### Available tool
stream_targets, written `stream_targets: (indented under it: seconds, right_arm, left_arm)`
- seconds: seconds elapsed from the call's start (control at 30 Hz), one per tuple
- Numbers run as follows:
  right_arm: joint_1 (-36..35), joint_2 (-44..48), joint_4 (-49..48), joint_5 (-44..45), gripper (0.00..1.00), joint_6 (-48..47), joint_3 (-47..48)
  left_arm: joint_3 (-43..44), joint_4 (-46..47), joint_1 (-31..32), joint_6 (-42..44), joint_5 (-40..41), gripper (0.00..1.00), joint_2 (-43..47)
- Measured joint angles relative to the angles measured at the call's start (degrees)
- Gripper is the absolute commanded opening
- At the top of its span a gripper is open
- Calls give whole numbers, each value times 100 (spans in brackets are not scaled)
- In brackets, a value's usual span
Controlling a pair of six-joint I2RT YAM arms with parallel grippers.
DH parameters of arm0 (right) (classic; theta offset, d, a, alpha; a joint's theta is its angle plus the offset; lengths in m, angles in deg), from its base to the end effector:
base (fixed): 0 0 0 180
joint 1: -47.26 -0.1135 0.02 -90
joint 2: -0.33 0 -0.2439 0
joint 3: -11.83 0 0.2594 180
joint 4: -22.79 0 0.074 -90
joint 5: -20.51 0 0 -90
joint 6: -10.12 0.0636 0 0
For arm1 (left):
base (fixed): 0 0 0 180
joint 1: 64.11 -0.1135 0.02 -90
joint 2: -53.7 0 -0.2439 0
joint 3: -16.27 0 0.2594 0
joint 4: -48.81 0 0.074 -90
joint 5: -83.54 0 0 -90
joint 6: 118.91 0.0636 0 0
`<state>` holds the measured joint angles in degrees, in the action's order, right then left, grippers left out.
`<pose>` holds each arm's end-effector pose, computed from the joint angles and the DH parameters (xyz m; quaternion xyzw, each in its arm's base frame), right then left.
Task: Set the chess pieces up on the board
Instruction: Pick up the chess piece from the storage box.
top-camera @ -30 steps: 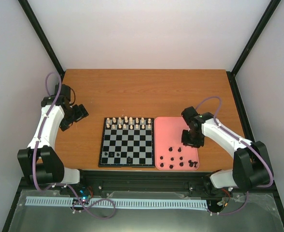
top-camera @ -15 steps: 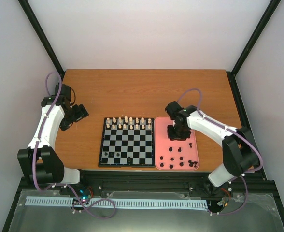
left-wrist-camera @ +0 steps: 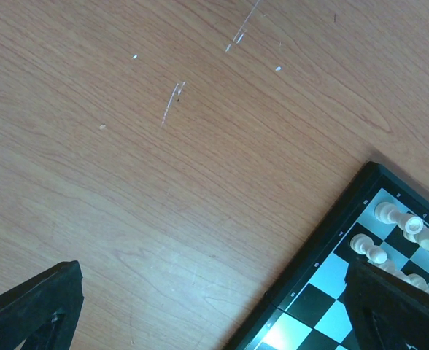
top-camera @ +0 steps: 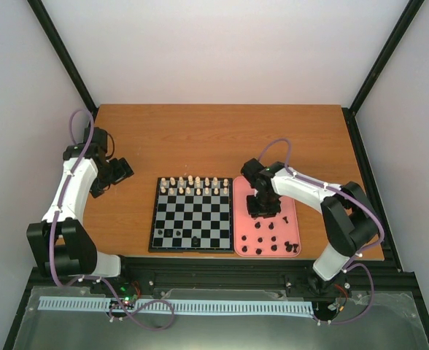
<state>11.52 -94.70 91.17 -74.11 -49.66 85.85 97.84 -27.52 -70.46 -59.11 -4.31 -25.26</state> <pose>0.2283 0.1706 0.1261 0.0483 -0.9980 -0.0367 0.0175 0.2691 0.0323 0.2327 -0.3129 0.9390 -0.0111 0.1423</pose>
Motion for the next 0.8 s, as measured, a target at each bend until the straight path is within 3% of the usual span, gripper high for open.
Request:
stream_targets:
  seconds: [0.8]
  right_arm:
    - [-302, -118, 94, 94, 33, 291, -72]
  left_arm:
    - [0, 4, 0, 11, -26, 100, -127]
